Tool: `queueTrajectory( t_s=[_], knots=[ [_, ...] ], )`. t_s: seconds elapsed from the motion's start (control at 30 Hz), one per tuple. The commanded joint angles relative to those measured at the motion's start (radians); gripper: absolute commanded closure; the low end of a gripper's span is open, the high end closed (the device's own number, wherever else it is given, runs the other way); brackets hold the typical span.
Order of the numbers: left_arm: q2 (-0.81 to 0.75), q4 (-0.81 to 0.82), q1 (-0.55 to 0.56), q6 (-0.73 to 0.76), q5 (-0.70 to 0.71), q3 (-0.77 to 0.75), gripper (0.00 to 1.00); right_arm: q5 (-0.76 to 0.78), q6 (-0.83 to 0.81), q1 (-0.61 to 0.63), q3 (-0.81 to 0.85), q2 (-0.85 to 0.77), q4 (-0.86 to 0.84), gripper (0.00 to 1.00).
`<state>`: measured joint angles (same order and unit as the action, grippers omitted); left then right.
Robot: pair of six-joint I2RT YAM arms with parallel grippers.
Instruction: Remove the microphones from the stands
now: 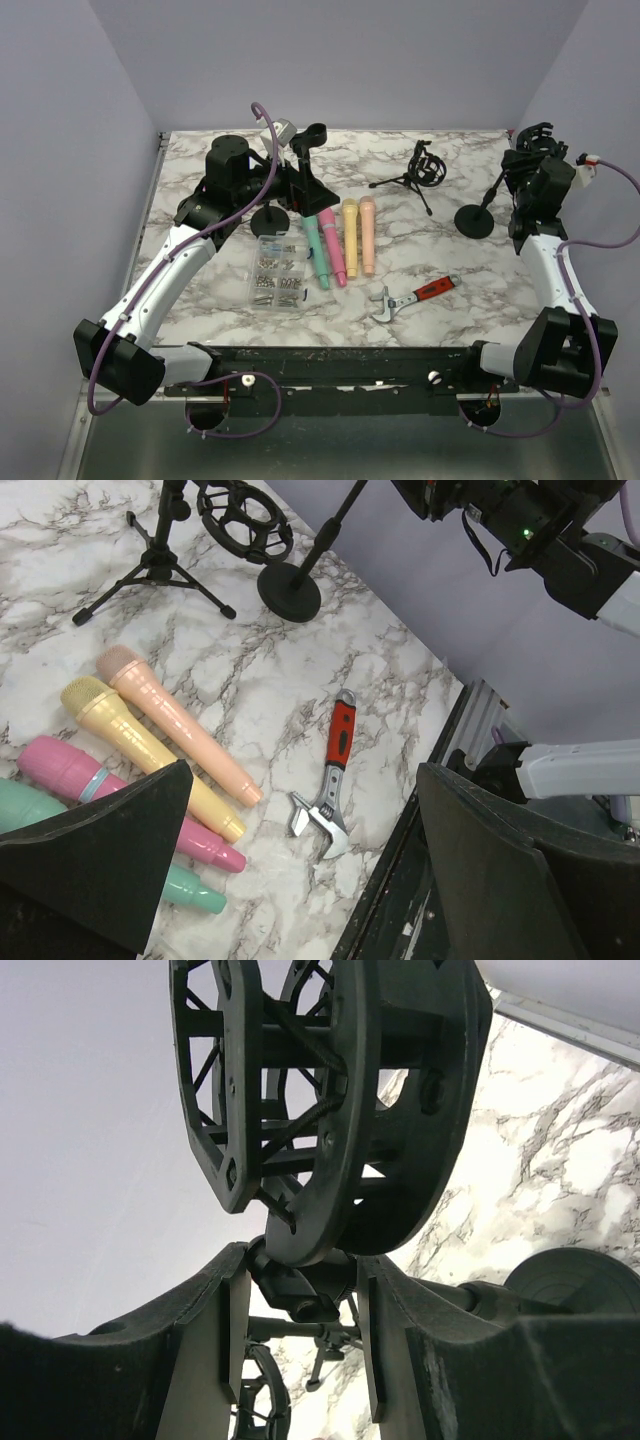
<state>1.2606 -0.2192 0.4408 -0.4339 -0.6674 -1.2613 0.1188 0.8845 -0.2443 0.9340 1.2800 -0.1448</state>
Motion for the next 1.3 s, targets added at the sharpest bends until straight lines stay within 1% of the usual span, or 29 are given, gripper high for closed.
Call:
queueTrajectory(
  t_s=[0.0, 0.33, 0.53, 0.6, 0.77, 0.83, 0.9, 1.0, 1.1, 1.17, 1.27],
  knots=[
    [0.003, 0.02, 0.006, 0.0, -0.031, -0.015, 0.01, 0.017, -0.079, -0.009, -0.131, 0.061, 0.203, 0.77],
    [-0.004, 0.028, 0.006, -0.008, -0.034, -0.008, 0.01, 0.045, -0.11, -0.009, -0.176, 0.133, 0.169, 0.75],
    [-0.009, 0.03, 0.007, -0.008, -0.034, -0.009, 0.01, 0.056, -0.142, -0.009, -0.197, 0.155, 0.154, 0.71],
    [-0.01, 0.03, 0.006, -0.009, -0.037, -0.008, 0.01, 0.06, -0.15, -0.009, -0.201, 0.162, 0.125, 0.7],
    [-0.012, 0.028, 0.007, -0.006, -0.031, -0.008, 0.01, 0.039, -0.169, -0.008, -0.188, 0.159, 0.135, 0.69],
    [-0.013, 0.029, 0.007, -0.006, -0.031, -0.008, 0.02, 0.032, -0.176, -0.007, -0.168, 0.142, 0.143, 0.63],
    [-0.01, 0.03, 0.007, -0.008, -0.033, -0.008, 0.01, 0.037, -0.186, -0.007, -0.142, 0.123, 0.19, 0.57],
    [-0.01, 0.032, 0.007, -0.009, -0.035, -0.007, 0.01, 0.053, -0.201, -0.007, -0.105, 0.1, 0.233, 0.41],
    [-0.01, 0.032, 0.007, -0.011, -0.035, -0.006, 0.01, 0.067, -0.205, -0.005, -0.095, 0.067, 0.264, 0.28],
    [-0.011, 0.031, 0.007, -0.011, -0.037, -0.007, 0.01, 0.067, -0.204, -0.006, -0.089, 0.054, 0.282, 0.23],
    [-0.013, 0.033, 0.006, -0.012, -0.039, -0.006, 0.01, 0.062, -0.213, 0.0, -0.079, 0.039, 0.312, 0.19]
  ],
)
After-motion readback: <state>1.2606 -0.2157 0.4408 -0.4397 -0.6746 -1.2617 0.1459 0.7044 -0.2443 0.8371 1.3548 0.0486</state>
